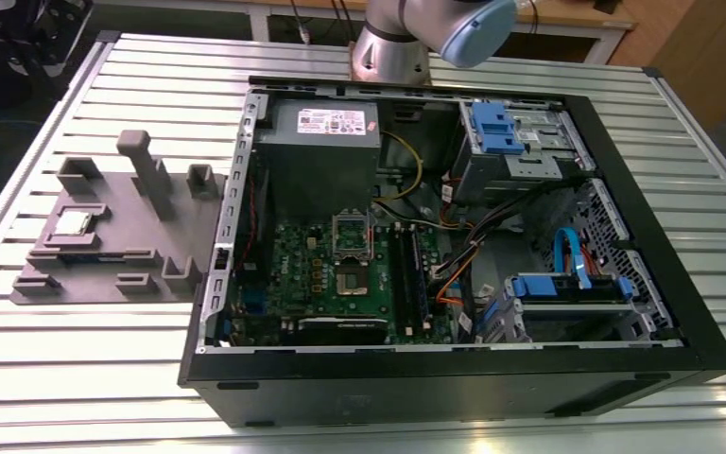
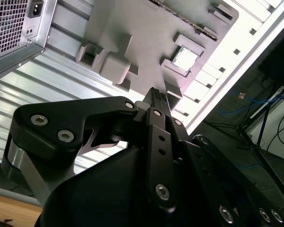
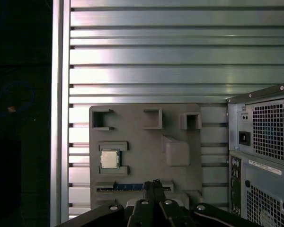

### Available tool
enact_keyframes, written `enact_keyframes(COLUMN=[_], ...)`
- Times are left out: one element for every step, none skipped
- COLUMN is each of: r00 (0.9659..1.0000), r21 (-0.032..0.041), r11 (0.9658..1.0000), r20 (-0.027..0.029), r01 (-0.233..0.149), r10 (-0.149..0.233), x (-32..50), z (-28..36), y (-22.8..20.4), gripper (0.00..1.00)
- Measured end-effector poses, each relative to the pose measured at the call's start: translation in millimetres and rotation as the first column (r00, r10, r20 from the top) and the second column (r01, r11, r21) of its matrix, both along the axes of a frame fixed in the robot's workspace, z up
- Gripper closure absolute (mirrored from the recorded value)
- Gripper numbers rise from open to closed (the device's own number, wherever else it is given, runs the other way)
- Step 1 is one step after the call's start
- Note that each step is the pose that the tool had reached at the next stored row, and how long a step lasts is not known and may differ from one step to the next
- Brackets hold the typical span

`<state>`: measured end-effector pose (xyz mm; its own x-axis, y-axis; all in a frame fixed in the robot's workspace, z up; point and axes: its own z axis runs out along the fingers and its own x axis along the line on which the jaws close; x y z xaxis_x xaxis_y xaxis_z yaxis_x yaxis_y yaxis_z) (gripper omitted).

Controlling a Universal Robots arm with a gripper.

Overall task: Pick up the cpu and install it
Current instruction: 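Reach for the cpu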

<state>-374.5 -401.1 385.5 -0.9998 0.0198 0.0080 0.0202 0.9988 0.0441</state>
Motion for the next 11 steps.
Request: enact_keyframes(r00=[1.0, 1.0, 1.0, 1.0, 1.0, 1.0, 1.0, 1.0, 1.0, 1.0, 1.0], r21=[0.0, 0.0, 0.0, 0.0, 0.0, 0.0, 0.0, 0.0, 0.0, 0.0, 0.0], r11=[1.0, 1.0, 1.0, 1.0, 1.0, 1.0, 1.0, 1.0, 1.0, 1.0, 1.0], r20=[0.0, 0.0, -0.0001, -0.0001, -0.0001, -0.0001, 0.0, 0.0, 0.0, 0.0, 0.0], r01=[0.0, 0.0, 0.0, 0.0, 0.0, 0.0, 0.0, 0.0, 0.0, 0.0, 0.0], r10=[0.0, 0.0, 0.0, 0.0, 0.0, 0.0, 0.0, 0.0, 0.0, 0.0, 0.0], x=[-0.9, -1.8, -2.5, -3.1, -3.7, -4.1, -4.2, -4.4, -4.4, -4.5, -4.5], z=[0.0, 0.0, 0.0, 0.0, 0.0, 0.0, 0.0, 0.0, -0.1, -0.1, 0.0], y=[0.0, 0.0, 0.0, 0.0, 0.0, 0.0, 0.0, 0.0, 0.0, 0.0, 0.0], gripper=[0.9, 0.9, 0.9, 0.9, 0.9, 0.9, 0.9, 0.9, 0.9, 0.9, 0.9])
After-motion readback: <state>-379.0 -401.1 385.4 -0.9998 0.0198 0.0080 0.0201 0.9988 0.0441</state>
